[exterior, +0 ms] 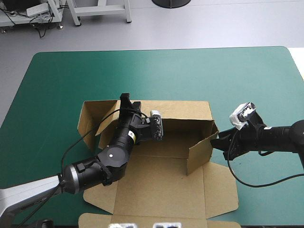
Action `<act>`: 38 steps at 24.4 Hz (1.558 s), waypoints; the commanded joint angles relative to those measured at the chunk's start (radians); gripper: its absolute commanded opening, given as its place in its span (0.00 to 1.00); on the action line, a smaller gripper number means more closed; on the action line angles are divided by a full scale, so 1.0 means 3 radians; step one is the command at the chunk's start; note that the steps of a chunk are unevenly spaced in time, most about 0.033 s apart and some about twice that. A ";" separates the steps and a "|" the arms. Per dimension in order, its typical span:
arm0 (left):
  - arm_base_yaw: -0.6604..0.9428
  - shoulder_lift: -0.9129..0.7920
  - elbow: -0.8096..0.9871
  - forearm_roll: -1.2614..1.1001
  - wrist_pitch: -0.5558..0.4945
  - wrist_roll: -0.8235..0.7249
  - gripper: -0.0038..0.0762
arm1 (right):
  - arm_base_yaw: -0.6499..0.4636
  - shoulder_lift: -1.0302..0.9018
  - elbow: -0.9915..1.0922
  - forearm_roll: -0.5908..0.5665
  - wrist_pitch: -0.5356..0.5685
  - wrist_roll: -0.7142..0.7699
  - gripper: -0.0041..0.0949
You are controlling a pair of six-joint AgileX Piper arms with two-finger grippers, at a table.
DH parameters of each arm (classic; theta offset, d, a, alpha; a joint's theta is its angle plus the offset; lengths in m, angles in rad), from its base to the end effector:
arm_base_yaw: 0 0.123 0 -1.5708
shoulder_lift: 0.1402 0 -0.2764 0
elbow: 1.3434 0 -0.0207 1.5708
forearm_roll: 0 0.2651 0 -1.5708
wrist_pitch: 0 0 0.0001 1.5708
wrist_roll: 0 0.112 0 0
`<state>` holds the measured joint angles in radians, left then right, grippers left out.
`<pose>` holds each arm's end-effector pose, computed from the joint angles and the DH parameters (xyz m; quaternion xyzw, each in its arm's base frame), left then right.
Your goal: Fold the box
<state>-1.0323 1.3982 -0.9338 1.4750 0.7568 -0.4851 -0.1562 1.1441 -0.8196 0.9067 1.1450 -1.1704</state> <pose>0.2289 -0.2338 0.2840 0.5584 0.5938 0.2936 0.4993 0.2244 0.0460 0.2739 -0.3100 0.8516 0.2742 0.3216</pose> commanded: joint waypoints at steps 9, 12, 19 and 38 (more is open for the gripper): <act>-0.0022 -0.0103 -0.0092 0.0243 -0.0024 -0.0001 0.03 | 0.0030 -0.0064 0.0310 0.0461 -0.0097 -0.0268 0.52; -0.0022 -0.0103 -0.0092 0.0243 -0.0037 -0.0001 0.03 | 0.0131 -0.0064 0.0375 0.0514 -0.0335 -0.0396 0.58; -0.0022 -0.0046 -0.0092 0.0236 -0.0037 0.0097 0.03 | 0.0487 -0.0064 0.0431 0.1004 -0.1163 -0.0757 0.58; -0.0022 -0.0041 -0.0092 0.0285 -0.0185 0.0157 0.03 | 0.0542 -0.0064 0.0433 0.1395 -0.1790 -0.1118 0.04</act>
<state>-1.0323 1.4185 -0.9338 1.5089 0.7203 -0.4324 0.0057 1.1441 -0.6620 1.2632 0.6259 -1.4924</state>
